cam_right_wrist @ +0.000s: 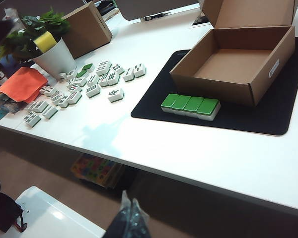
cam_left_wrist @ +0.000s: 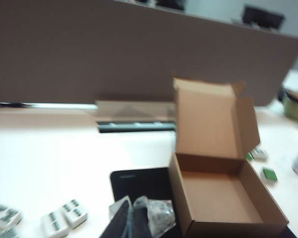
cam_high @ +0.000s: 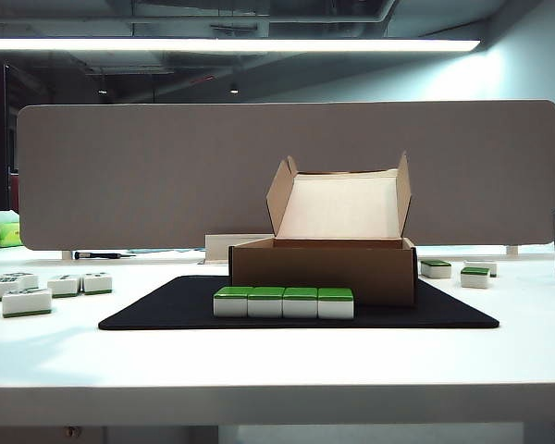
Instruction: Pick up four mahjong tiles and put them into the paper box.
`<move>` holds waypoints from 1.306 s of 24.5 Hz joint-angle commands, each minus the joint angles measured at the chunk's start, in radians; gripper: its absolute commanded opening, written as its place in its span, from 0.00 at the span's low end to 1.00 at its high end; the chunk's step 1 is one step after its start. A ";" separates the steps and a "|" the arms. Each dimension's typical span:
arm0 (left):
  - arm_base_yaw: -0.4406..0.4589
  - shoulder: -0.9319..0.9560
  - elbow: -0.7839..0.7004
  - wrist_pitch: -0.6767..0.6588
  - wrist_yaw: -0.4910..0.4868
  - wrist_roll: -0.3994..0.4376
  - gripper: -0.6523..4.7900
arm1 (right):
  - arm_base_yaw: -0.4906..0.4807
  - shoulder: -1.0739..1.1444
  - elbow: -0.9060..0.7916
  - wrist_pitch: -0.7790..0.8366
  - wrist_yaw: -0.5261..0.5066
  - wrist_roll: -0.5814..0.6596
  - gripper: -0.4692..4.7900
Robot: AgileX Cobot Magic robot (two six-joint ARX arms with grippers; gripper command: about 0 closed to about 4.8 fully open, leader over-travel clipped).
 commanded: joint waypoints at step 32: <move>-0.415 1.138 0.917 -0.599 -0.024 0.730 0.25 | 0.000 -0.011 0.003 0.009 -0.002 -0.060 0.09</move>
